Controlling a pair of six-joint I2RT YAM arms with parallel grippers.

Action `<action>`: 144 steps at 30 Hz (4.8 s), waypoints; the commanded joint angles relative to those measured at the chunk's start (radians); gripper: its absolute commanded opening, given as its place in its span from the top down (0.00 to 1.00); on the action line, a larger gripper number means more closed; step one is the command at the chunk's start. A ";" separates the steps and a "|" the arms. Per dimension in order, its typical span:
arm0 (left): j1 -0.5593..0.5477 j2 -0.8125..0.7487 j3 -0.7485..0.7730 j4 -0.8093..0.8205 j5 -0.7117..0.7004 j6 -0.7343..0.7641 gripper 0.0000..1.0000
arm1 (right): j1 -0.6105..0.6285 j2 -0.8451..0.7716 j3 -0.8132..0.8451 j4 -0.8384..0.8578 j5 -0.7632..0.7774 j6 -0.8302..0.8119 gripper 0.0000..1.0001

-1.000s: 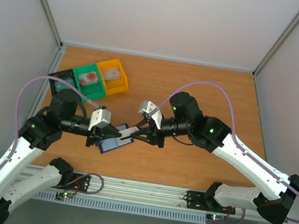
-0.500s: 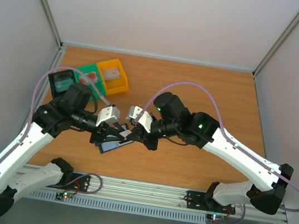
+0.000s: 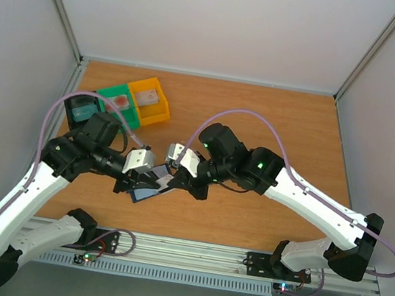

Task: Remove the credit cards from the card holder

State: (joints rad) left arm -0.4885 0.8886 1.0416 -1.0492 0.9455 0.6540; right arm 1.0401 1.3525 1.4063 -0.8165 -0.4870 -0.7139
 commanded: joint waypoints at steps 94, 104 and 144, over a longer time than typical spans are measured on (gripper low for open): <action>0.329 1.191 0.633 0.615 -1.084 0.523 1.00 | -0.254 -0.304 -0.152 -0.104 0.534 0.293 0.01; 0.340 1.191 0.657 0.590 -1.104 0.449 1.00 | -0.253 -0.246 -0.127 -0.080 0.516 0.264 0.01; 0.343 1.348 0.668 0.760 -1.149 0.559 0.85 | -0.253 -0.245 -0.101 -0.129 0.410 0.259 0.01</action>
State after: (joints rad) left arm -0.1520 2.2127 1.6852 -0.3096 -0.1925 1.2324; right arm 0.7910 1.1267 1.2869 -0.9298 -0.0544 -0.4500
